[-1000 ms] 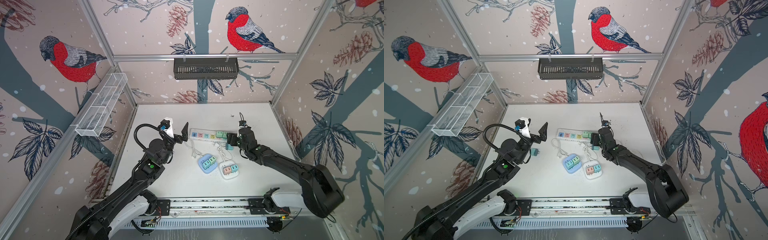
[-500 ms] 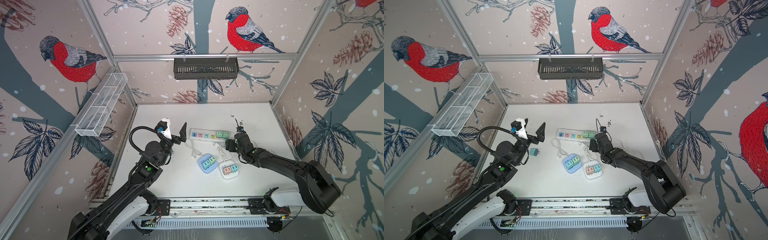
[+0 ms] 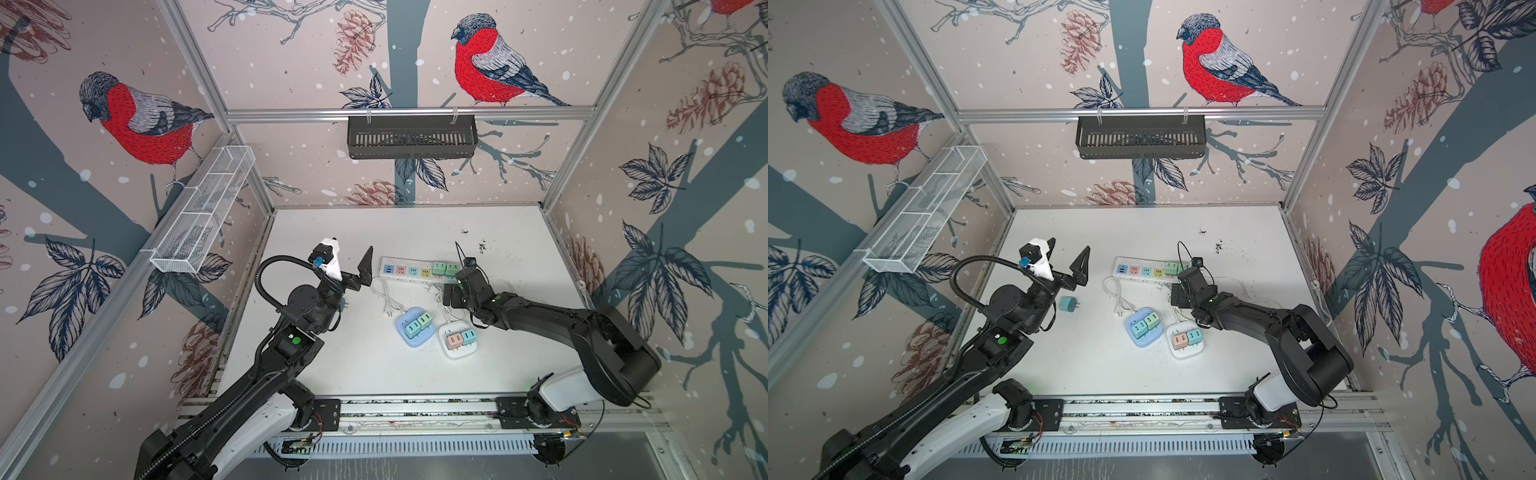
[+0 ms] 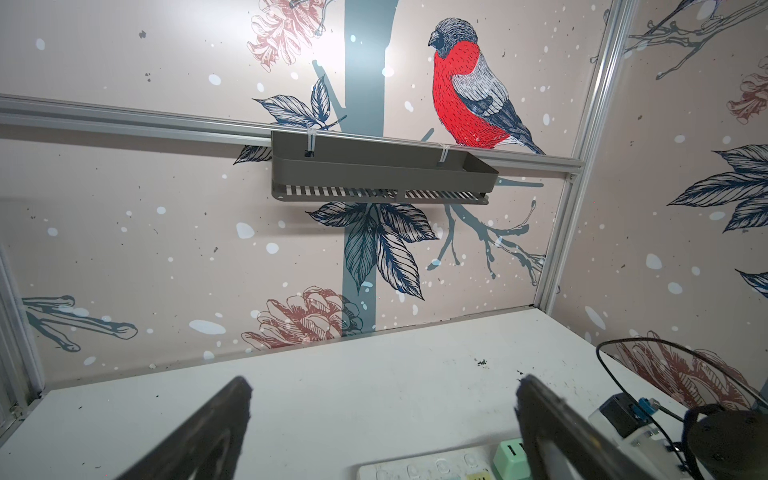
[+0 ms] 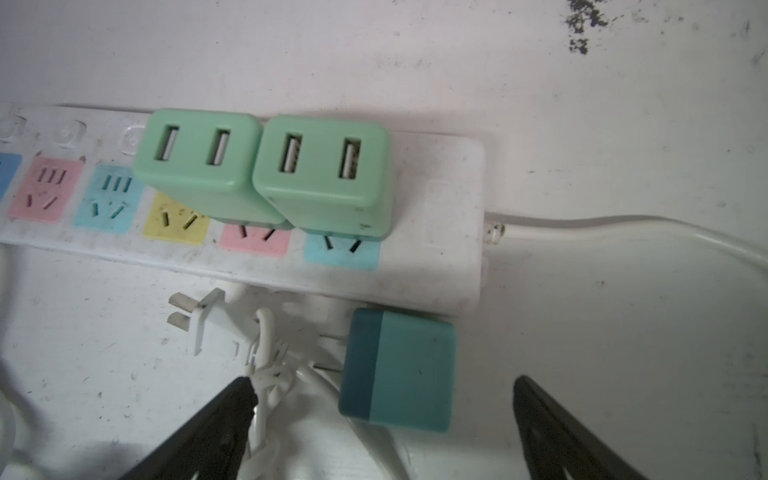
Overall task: Insert the plug
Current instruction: 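Reach the right gripper over the loose teal adapter beside the strip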
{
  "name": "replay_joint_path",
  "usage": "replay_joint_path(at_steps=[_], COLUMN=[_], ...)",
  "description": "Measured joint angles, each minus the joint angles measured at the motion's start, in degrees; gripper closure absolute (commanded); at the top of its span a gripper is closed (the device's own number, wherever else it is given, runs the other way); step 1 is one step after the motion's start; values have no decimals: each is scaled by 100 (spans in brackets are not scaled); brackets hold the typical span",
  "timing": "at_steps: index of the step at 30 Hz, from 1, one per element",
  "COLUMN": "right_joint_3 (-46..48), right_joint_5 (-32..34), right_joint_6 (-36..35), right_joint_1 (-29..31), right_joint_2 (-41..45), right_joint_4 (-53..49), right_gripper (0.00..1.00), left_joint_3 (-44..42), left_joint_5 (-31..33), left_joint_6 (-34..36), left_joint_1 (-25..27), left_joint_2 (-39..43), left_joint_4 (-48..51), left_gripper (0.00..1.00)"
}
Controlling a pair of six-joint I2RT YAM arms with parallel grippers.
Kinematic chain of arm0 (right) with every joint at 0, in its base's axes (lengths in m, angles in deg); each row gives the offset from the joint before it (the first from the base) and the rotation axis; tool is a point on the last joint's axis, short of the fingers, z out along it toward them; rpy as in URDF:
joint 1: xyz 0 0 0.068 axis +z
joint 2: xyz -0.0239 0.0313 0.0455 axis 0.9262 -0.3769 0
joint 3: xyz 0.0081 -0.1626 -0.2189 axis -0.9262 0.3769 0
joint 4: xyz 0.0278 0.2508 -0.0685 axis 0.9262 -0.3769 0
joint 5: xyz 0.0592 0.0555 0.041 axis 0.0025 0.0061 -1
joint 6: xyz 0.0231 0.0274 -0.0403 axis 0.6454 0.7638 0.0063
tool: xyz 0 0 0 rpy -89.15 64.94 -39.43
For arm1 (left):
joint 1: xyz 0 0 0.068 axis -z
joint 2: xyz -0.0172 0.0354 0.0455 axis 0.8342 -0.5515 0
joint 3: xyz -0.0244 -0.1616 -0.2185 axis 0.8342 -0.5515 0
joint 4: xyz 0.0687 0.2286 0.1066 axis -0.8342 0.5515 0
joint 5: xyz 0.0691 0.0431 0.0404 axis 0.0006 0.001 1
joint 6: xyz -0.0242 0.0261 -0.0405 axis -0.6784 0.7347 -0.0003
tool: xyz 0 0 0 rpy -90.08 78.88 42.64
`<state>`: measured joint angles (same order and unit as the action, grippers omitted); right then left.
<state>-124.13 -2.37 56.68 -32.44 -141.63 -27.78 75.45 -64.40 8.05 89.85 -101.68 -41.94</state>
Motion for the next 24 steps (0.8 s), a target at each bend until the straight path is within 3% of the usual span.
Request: replay_joint_path(at_steps=[8,19,24], right_joint_3=[111,721,868], right_joint_5=[31,-494,-570], right_joint_6=[85,293,317], right_joint_1=[-87,-1198,-1307], right_joint_2=[-17,726,1115], right_joint_4=[-273,-289,-289], right_gripper=[4,14,14], left_joint_3=[264,334,302], left_joint_5=[-166,-280,-280], left_joint_6=[4,-9,-39], left_joint_1=[0,0,0], left_joint_2=[-363,-286,-232], left_joint_4=[173,426,424], left_gripper=[1,1,1])
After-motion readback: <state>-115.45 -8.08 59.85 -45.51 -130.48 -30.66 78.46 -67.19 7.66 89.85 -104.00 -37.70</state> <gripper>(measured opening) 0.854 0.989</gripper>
